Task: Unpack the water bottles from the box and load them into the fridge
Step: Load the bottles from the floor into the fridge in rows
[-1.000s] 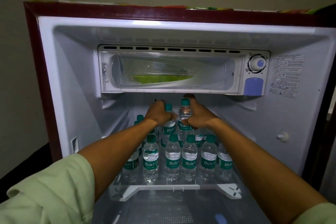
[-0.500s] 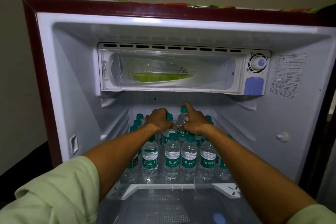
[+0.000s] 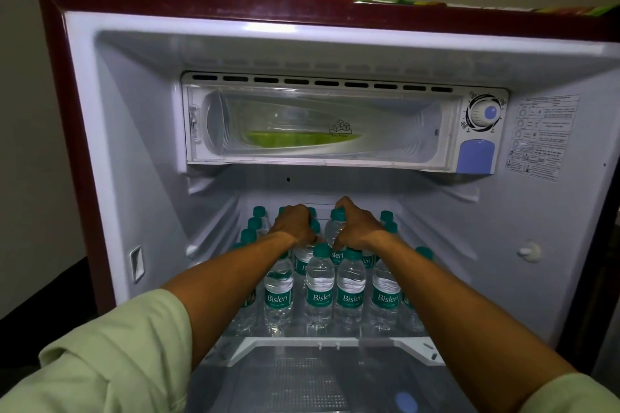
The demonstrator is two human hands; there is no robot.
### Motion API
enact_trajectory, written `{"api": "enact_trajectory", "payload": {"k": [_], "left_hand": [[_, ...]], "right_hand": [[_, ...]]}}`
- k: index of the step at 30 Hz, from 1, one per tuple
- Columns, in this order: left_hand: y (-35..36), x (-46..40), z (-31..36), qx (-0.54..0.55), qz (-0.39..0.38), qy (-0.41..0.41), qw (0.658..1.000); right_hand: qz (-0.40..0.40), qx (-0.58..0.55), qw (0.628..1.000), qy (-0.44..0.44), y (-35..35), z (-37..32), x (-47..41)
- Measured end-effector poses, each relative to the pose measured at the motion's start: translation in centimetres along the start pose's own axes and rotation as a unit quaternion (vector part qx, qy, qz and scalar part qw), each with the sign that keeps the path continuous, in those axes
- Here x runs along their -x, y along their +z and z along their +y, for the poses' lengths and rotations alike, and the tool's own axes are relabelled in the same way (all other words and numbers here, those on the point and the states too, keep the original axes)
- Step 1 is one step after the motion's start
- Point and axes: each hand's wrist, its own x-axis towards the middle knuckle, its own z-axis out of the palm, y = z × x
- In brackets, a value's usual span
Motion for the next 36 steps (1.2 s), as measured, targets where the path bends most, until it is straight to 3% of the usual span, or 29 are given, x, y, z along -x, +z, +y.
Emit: {"api": "enact_trajectory", "payload": {"k": [29, 36], "left_hand": [[0.9, -1.0, -0.5, -0.127, -0.028, 0.006, 0.992], [-1.0, 0.4, 0.1, -0.119, -0.096, 0.059, 0.986]], "right_hand": [[-0.104, 0.026, 0.991, 0.082, 0.6, -0.7, -0.3], [-0.084, 0.043, 0.992, 0.078, -0.2, -0.8, 0.6]]}}
